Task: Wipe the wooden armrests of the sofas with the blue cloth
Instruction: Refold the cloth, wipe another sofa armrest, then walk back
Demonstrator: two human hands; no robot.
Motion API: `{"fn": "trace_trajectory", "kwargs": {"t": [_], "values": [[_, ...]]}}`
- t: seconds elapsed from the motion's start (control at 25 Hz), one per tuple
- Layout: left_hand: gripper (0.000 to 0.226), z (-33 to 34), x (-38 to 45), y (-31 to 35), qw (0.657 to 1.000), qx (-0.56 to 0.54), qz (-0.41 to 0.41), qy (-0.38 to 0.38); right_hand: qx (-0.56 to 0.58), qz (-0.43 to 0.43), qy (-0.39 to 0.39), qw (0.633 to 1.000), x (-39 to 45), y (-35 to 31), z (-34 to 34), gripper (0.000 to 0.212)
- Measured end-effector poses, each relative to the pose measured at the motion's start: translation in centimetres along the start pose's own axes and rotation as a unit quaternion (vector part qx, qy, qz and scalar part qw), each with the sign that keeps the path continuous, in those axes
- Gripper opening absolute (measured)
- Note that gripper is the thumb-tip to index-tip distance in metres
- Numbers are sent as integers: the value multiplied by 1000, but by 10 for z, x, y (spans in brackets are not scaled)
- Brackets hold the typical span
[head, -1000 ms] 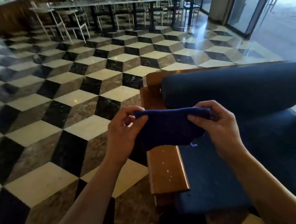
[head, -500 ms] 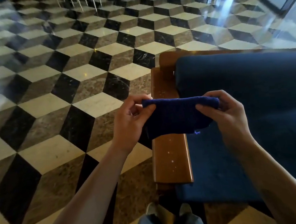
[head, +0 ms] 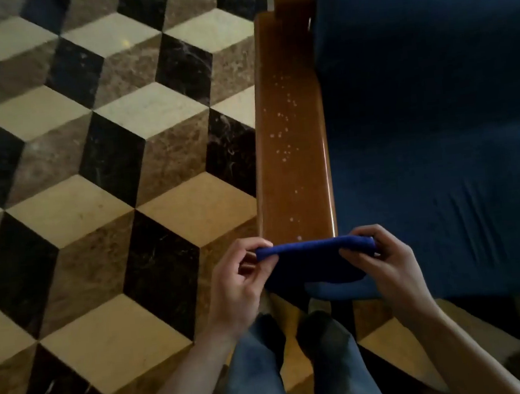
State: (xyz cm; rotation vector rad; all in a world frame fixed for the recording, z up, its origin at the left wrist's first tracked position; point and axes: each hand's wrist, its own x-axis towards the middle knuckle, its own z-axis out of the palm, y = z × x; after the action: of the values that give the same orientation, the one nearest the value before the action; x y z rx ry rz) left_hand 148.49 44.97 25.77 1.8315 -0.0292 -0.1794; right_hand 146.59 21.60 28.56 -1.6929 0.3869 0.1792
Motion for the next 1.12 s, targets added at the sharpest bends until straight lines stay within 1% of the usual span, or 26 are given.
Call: {"fn": "trace_trajectory", "kwargs": {"t": [0.08,0.16,0.24,0.32,0.36,0.4,0.44,0.48,0.52,0.56,0.6,0.68,0.72,0.76,0.84,0.88,0.92,1.0,1.04,1.08,1.12], "values": [[14,17,-8,-36,999,2,-48,-6,12,61,8,998,4,40,6,15],[9,31,4,-65,996,34,-86,3,-1,96,27,995,24,71,12,13],[10,48,40,-96,992,75,-97,23,-58,87,67,992,64,105,19,13],[10,70,80,-123,984,141,-99,44,-138,75,112,981,106,134,29,13],[13,79,93,-132,975,193,-99,56,-181,71,126,973,121,143,34,14],[18,89,99,-143,958,263,-91,71,-220,60,135,964,131,153,39,16],[26,98,98,-151,934,340,-68,82,-247,41,140,958,138,159,42,21],[33,107,91,-156,912,403,-26,75,-249,25,149,957,145,163,43,27],[40,117,79,-158,893,447,27,42,-228,19,162,960,154,164,42,31],[46,128,65,-160,875,477,80,-11,-204,15,174,963,167,162,41,32],[53,137,53,-162,858,497,116,-68,-198,13,180,963,184,160,39,31],[67,145,41,-166,835,515,125,-148,-224,12,172,959,215,153,40,30],[71,143,44,-169,831,517,121,-167,-220,16,172,960,228,151,41,30],[72,140,56,-171,831,517,119,-167,-195,28,183,963,237,151,42,30],[72,138,117,-167,826,535,112,-141,-113,60,216,968,247,156,38,30],[71,143,161,-166,823,546,113,-112,-79,69,228,968,247,161,36,31],[68,149,209,-163,827,545,107,-85,-59,76,235,967,244,167,36,32],[63,160,295,-152,839,539,60,-39,-49,78,245,965,233,174,40,33],[62,161,320,-150,838,543,46,-22,-44,73,252,964,229,174,43,34],[62,160,325,-153,832,552,51,-21,-34,73,260,962,228,174,46,34],[62,163,309,-156,824,560,82,-40,-20,79,269,960,231,174,44,34]]}}
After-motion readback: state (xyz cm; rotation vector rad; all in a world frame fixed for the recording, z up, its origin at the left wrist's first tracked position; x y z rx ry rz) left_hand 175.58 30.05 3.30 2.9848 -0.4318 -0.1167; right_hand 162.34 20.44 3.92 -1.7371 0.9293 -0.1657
